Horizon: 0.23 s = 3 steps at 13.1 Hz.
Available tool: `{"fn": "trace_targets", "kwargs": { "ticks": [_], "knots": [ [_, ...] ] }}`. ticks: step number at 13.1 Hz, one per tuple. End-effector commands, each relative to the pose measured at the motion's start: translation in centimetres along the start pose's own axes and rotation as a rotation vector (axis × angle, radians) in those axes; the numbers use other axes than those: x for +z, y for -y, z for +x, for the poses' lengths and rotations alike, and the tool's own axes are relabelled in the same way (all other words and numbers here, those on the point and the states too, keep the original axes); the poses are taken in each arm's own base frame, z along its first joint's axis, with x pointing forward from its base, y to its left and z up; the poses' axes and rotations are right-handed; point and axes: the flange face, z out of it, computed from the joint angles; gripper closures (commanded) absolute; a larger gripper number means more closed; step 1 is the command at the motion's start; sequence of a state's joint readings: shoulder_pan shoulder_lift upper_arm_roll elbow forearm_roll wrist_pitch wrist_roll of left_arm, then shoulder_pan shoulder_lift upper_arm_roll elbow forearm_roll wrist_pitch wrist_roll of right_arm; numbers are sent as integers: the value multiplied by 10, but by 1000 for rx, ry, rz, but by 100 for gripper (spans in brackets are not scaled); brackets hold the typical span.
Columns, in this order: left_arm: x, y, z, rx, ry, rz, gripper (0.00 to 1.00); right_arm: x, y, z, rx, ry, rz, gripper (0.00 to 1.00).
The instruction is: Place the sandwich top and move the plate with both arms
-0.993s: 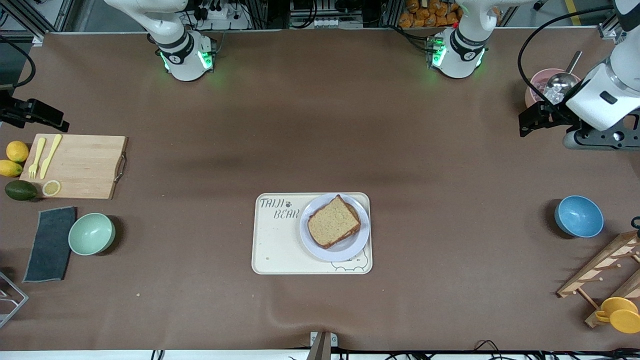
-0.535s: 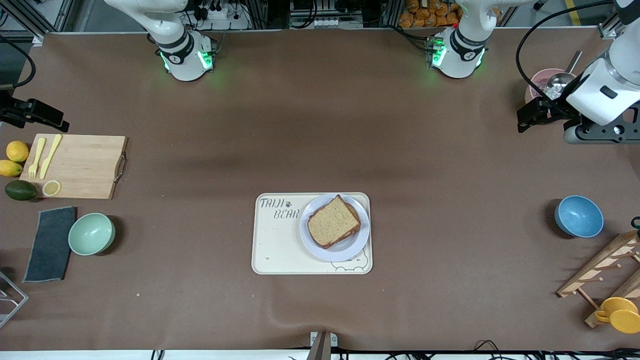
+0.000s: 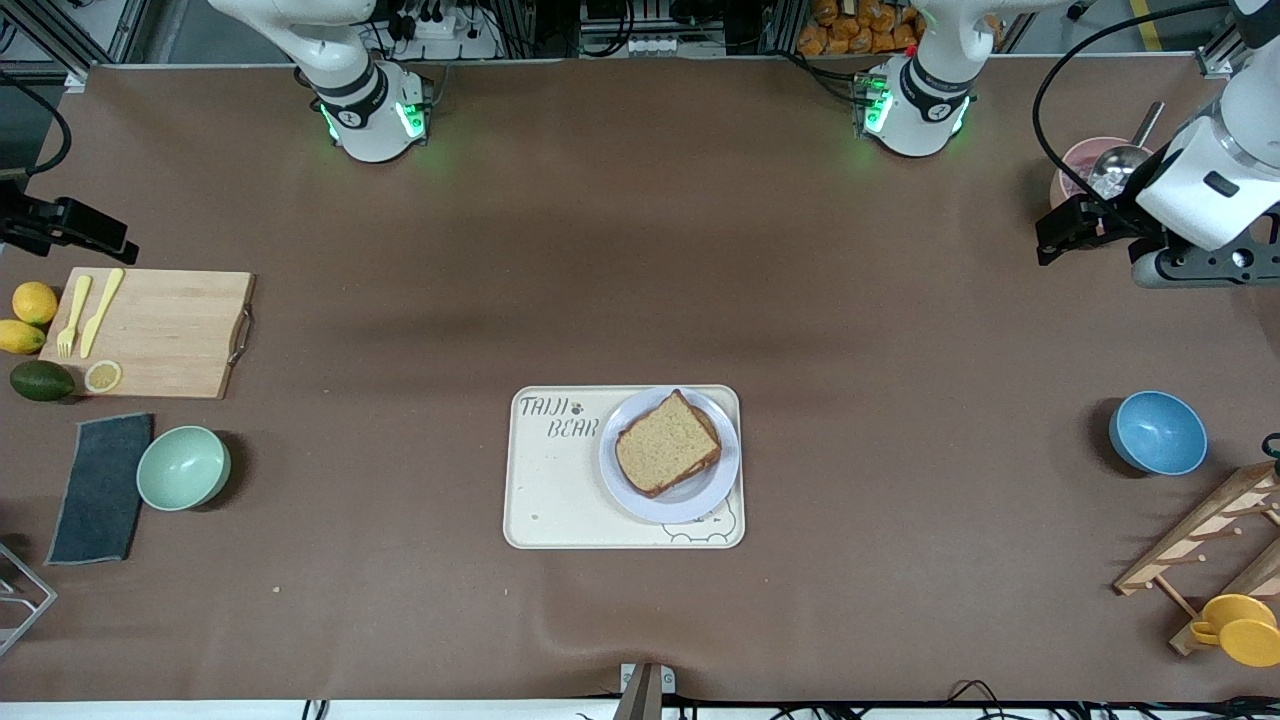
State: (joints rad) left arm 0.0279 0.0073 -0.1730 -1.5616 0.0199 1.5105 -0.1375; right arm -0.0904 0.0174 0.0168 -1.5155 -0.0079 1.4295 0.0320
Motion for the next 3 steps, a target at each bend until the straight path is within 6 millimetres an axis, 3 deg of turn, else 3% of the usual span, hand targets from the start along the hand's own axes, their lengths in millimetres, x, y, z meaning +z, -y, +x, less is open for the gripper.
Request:
{"fn": "trace_targets", "kwargs": {
  "ticks": [1,3],
  "knots": [
    [-3,6,-5,-7,-16,-14,0,0,-2,-1,12,7,7,0],
    [-4,11,-5,-2,-18,-15,0,0,-2,-1,11,7,8,0]
  ]
}}
